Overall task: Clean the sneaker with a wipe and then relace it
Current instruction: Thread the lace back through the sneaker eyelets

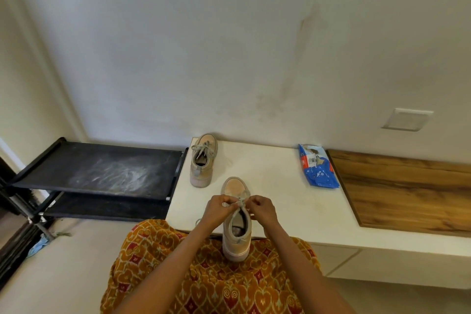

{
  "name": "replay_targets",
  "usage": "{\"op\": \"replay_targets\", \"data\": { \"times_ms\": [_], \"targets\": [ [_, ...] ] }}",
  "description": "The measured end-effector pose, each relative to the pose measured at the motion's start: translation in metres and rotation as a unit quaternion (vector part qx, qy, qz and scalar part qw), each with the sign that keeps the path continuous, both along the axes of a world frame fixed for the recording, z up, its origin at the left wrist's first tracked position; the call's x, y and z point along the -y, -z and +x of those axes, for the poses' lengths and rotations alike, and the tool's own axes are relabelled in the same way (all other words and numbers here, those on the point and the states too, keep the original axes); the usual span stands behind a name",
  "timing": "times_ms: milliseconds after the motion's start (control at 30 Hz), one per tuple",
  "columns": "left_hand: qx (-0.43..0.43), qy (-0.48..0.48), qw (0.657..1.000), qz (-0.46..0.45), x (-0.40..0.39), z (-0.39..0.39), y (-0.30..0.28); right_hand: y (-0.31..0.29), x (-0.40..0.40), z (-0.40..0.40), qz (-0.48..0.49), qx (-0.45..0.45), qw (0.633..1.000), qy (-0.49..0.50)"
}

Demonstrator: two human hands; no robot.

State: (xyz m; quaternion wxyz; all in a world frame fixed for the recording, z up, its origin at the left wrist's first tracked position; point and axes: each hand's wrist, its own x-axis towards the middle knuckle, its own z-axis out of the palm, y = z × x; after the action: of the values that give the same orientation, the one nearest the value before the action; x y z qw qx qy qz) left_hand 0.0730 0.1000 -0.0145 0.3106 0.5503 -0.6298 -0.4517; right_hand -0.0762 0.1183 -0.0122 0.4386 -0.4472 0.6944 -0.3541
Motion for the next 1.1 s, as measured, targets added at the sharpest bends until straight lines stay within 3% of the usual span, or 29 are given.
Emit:
{"op": "replay_targets", "data": {
  "times_ms": [133, 233, 300, 433, 567, 667, 933, 1000, 1100],
  "targets": [
    [0.034, 0.005, 0.999, -0.001, 0.003, -0.002, -0.002, -0.005, 0.001, 0.0, -0.009, -0.019, 0.999, 0.046],
    [0.038, -0.002, 0.999, 0.005, 0.003, -0.002, -0.003, -0.01, -0.009, -0.003, -0.044, 0.069, 0.994, 0.079],
    [0.039, -0.015, 0.999, 0.008, 0.002, -0.005, -0.003, -0.011, -0.018, -0.008, -0.073, 0.094, 0.992, 0.035],
    [0.054, -0.053, 0.997, 0.017, -0.004, -0.014, -0.006, -0.003, -0.028, -0.011, -0.102, 0.051, 0.992, -0.06],
    [0.033, -0.063, 0.997, 0.018, -0.008, -0.015, -0.006, -0.001, -0.023, -0.005, -0.081, -0.001, 0.997, 0.004],
    [0.036, -0.053, 0.998, 0.022, -0.006, -0.011, -0.006, -0.006, -0.022, -0.001, -0.083, -0.006, 0.996, -0.012],
    [0.012, -0.057, 0.998, 0.037, -0.005, -0.008, -0.008, -0.012, -0.027, -0.009, -0.046, 0.115, 0.992, 0.001],
    [0.016, -0.055, 0.998, 0.039, -0.005, -0.009, -0.01, -0.015, -0.027, -0.01, -0.078, 0.057, 0.995, -0.016],
    [0.014, -0.056, 0.997, 0.042, -0.005, -0.009, -0.013, -0.027, -0.029, -0.013, -0.19, -0.165, 0.967, -0.047]
  ]
}}
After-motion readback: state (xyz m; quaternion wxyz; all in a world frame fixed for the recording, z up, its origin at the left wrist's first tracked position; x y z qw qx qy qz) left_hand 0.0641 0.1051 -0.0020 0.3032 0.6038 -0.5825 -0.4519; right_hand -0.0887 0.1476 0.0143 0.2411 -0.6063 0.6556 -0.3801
